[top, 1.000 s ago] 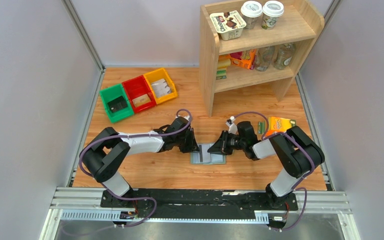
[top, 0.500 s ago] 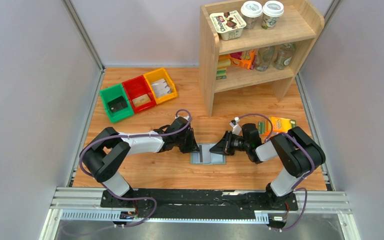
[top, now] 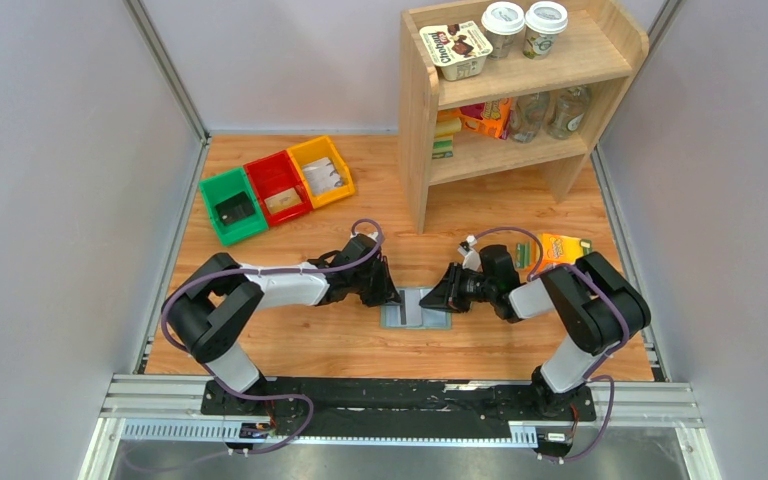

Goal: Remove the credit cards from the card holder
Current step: Remove the credit card from the card holder.

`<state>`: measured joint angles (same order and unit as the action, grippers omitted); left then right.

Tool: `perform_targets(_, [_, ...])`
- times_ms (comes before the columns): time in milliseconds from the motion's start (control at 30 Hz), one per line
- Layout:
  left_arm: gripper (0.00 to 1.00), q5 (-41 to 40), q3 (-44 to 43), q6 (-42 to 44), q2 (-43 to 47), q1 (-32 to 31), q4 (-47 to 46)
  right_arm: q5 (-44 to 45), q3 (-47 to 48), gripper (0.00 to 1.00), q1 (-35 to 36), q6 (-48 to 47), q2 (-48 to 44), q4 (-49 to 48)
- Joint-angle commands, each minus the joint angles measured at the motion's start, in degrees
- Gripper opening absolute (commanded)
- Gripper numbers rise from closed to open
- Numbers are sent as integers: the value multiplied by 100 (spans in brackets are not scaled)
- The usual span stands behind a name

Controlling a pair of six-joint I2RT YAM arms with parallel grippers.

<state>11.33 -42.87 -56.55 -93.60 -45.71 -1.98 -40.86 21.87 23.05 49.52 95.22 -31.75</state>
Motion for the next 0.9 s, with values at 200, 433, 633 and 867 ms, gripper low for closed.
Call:
perform_targets(200, [0, -158, 235, -31, -237, -34, 312, 8, 107, 20, 42, -83, 330, -156])
perform_targets(433, [0, -149, 253, -49, -246, -34, 294, -36, 98, 20, 51, -74, 348, -270])
perform_targets(633, [0, -149, 244, -40, -255, -34, 303, -159, 72, 14, 51, 5, 348, -525])
perform_targets(867, [0, -123, 227, -40, -290, -34, 286, -335, 11, 16, 68, 164, 383, -964])
